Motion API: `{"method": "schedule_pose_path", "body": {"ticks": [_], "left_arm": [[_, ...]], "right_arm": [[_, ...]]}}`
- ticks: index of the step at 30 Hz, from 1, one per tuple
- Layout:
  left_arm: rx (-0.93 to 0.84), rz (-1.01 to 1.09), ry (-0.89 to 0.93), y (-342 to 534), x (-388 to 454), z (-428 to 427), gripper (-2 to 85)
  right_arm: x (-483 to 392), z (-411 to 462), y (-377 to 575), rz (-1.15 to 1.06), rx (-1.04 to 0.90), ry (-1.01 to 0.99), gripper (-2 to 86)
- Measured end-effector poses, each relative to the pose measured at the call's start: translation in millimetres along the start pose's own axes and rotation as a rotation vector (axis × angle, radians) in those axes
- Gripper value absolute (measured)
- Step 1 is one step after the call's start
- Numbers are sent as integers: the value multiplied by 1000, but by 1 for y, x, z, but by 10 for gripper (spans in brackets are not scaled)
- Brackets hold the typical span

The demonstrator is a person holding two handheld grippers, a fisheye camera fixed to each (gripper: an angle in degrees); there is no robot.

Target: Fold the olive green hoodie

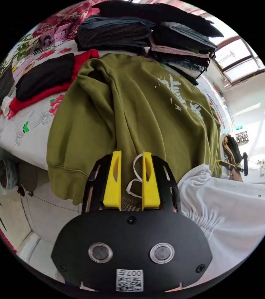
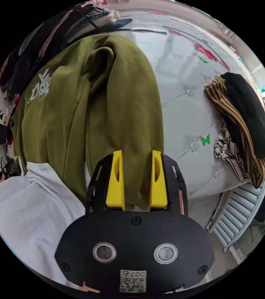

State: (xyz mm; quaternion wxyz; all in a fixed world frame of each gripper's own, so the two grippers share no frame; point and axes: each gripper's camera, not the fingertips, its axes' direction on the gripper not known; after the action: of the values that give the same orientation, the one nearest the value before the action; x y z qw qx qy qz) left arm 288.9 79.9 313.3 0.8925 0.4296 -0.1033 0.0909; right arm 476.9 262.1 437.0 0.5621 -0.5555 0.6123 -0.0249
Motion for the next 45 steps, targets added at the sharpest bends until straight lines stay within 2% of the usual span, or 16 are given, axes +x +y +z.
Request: {"method": "schedule_pose_path", "body": {"ticks": [4, 6, 7, 8, 12, 14, 17, 21, 24, 27, 29, 30, 33, 38, 42, 45], "left_arm": [[-115, 124, -126, -16, 12, 21, 66], [-144, 139, -116, -21, 7, 19, 45], [-132, 134, -123, -20, 2, 14, 27], [-124, 122, -131, -19, -1, 11, 23], [-40, -3, -160, 1, -28, -15, -2], [-22, -61, -228, 12, -39, -24, -5], [34, -78, -196, 29, -50, -37, 2], [16, -23, -53, 38, -39, -29, 75], [-40, 39, -32, 39, -17, -5, 109], [-146, 69, -107, 36, -1, 29, 107], [-153, 87, -241, 34, 6, 34, 76], [-175, 126, -261, 32, 8, 35, 62], [-189, 177, -269, 33, -4, 27, 9], [-132, 63, -166, 50, -60, -9, 0], [-135, -35, -38, 68, -100, -11, 24], [-112, -39, -5, 73, -105, -12, 75]], "right_arm": [[-4, -21, -18, -111, -133, -28, 17], [12, -83, -22, -88, 37, 228, 11], [22, -103, -21, -45, 96, 293, 10], [47, -146, -16, 79, 222, 384, 11], [120, -252, 37, 434, 556, 279, 27], [117, -259, 55, 380, 602, 177, 37], [69, -223, 75, 147, 535, -46, 53], [-31, -125, 102, -104, 242, -295, 73], [-87, -83, 117, -208, 106, -319, 79], [-119, -71, 119, -233, 70, -347, 74], [-136, -62, 114, -271, 28, -312, 60], [-146, -49, 110, -297, -47, -245, 44], [-151, -58, 110, -429, -73, -144, 13], [-93, -91, 135, -398, -27, 58, 1], [-39, -97, 151, -171, -12, -136, 5], [-36, -89, 159, -105, -42, -114, 22]]}}
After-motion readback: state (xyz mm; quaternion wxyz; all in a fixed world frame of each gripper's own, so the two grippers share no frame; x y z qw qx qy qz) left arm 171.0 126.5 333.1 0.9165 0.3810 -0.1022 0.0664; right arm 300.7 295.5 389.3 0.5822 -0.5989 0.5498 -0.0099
